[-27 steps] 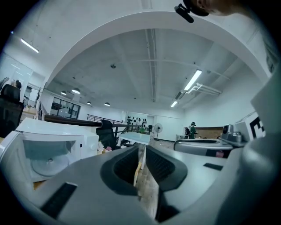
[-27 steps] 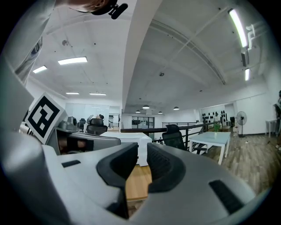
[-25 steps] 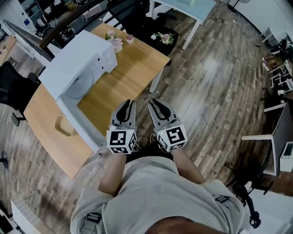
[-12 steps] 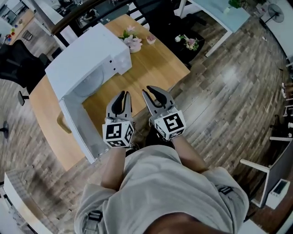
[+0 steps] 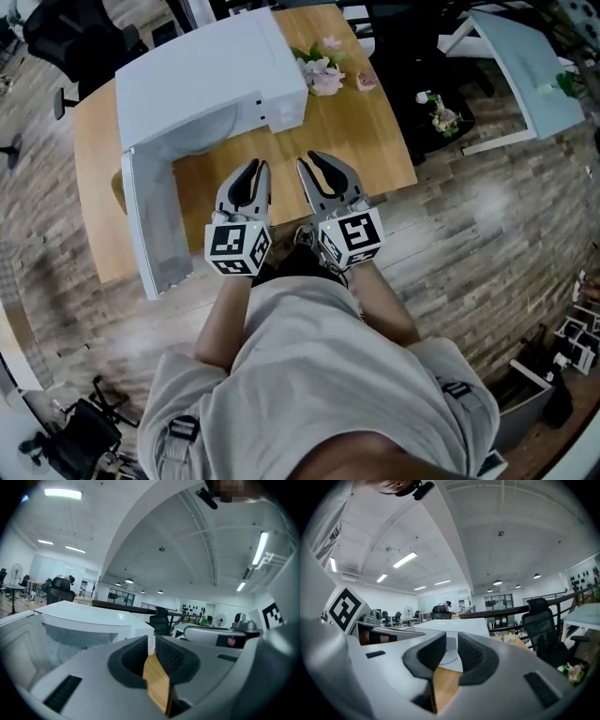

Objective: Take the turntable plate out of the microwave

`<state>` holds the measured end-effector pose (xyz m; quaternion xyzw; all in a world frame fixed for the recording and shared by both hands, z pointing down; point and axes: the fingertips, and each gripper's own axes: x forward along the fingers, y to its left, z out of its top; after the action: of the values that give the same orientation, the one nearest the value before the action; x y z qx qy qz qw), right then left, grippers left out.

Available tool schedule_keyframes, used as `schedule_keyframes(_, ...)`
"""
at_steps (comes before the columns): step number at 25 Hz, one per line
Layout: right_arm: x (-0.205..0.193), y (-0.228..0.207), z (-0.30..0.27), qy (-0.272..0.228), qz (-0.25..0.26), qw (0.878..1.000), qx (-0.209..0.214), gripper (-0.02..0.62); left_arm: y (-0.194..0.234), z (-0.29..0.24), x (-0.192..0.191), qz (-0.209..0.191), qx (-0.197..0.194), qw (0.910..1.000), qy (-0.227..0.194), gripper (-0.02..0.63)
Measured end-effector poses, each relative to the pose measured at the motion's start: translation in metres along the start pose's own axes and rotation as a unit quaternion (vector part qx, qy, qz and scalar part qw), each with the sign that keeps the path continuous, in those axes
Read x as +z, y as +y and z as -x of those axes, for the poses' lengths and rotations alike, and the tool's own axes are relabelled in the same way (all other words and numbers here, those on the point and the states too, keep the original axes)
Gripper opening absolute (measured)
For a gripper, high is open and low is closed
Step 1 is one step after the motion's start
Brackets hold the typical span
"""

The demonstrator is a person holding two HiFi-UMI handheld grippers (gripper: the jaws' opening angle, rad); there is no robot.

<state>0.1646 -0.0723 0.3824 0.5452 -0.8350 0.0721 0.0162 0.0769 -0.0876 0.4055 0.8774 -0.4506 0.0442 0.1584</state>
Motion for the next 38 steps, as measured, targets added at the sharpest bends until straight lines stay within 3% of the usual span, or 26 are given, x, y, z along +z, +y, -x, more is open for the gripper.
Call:
schedule_keyframes(10, -0.039, 0.04, -0.065, 0.05, -0.026, 0.991, 0.119, 0.083, 0.077, 0.03, -0.022, 0.057, 0.135, 0.9893, 0.0, 0.061)
schedule_keyframes(18, -0.076, 0.069, -0.109, 0.105, -0.022, 0.981, 0.161, 0.086, 0.138, 0.043, -0.047, 0.1, 0.193, 0.976, 0.005, 0.06)
schedule_keyframes(28, -0.126, 0.075, -0.154, 0.172, -0.05, 0.968, 0.174, 0.086, 0.187, 0.017, -0.091, 0.186, 0.194, 0.9626, 0.032, 0.06)
schedule_keyframes(38, -0.177, 0.079, -0.192, 0.21, -0.152, 0.954, 0.15, 0.083, 0.226, -0.007, -0.135, 0.255, 0.19, 0.9468, 0.05, 0.06)
